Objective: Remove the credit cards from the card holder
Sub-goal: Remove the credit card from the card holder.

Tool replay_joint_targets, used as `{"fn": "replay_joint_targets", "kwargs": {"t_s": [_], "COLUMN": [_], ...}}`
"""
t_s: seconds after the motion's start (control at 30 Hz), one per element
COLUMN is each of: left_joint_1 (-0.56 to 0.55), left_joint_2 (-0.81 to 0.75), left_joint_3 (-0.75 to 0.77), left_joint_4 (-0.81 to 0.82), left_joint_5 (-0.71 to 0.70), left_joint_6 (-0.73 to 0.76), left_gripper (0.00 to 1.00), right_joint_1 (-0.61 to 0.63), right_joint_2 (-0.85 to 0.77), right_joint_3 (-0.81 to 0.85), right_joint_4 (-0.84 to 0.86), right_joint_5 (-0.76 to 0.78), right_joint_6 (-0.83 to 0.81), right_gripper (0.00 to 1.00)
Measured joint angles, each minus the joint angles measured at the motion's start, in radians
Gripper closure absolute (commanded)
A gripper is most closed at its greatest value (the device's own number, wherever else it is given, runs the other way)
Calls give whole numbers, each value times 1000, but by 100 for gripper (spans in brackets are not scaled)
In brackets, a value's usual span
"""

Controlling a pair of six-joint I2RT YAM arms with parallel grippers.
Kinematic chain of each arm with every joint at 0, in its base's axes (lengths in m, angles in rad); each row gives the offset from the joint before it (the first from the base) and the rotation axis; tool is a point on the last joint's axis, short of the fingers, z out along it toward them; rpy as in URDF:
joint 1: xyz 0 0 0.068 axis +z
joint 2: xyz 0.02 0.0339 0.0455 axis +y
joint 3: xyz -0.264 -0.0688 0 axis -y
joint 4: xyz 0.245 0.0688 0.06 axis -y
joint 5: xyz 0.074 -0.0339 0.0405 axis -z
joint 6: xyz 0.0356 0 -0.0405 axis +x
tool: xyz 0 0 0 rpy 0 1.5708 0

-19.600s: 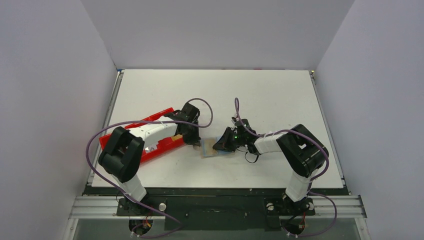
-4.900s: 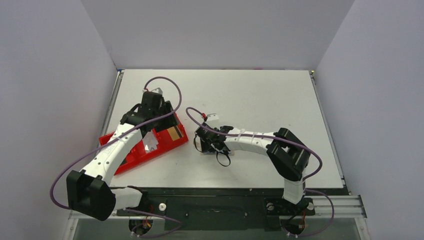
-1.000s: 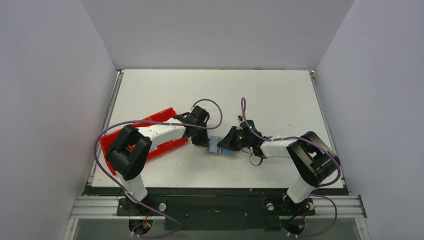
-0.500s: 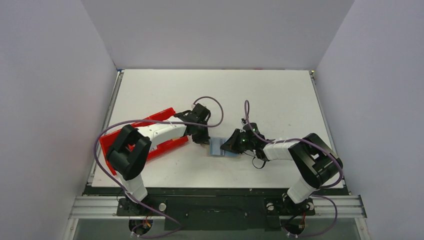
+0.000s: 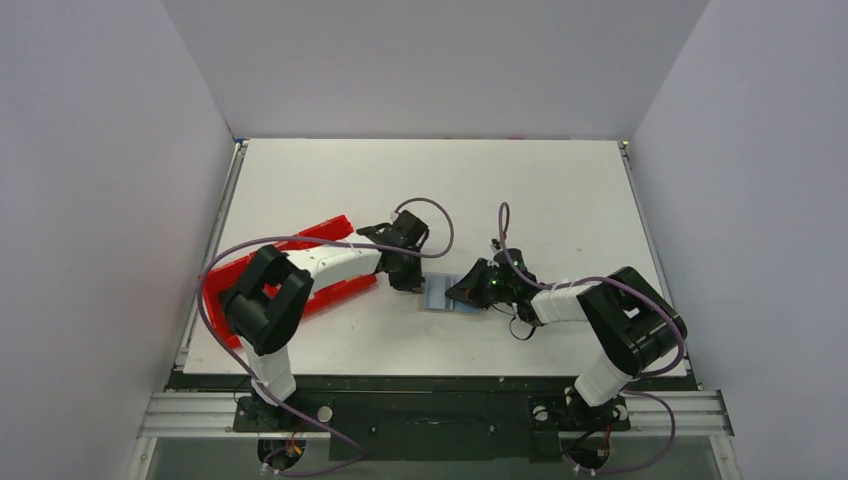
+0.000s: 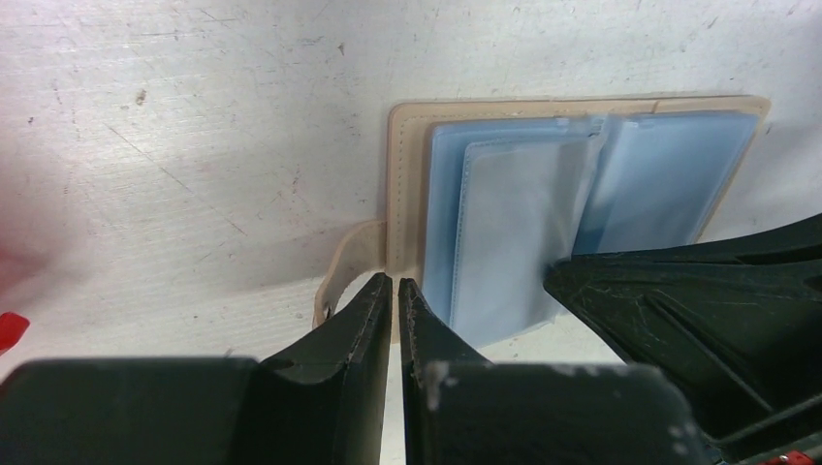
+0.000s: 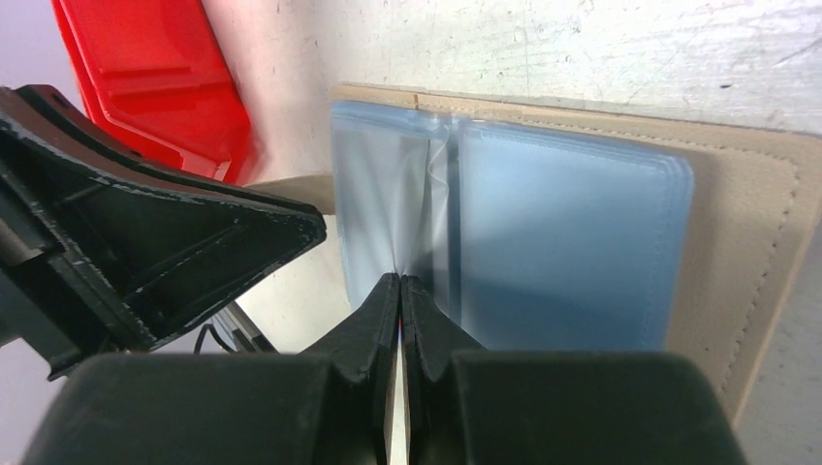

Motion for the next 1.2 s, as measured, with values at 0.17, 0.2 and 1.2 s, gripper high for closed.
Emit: {"fn": "replay_joint_targets", "kwargs": {"t_s": [0.17, 0.2, 1.2], "left_joint_1": [-12, -13, -47], "left_joint_2": [17, 17, 55], "left_joint_3": [14, 16, 80], "left_joint_4": [0, -1, 2], "left_joint_5": [0, 0, 19], "left_joint_6": [0, 0, 0], "left_gripper": [94, 94, 96], "right_joint_1": [-10, -10, -45], "right_joint_2": [-3, -4, -30], "right_joint_3": [-13, -15, -66], "right_joint_4": [22, 24, 80], "right_joint_5": [-8, -8, -27], "right_joint_6": [15, 17, 44], "right_gripper": [100, 100, 100]}}
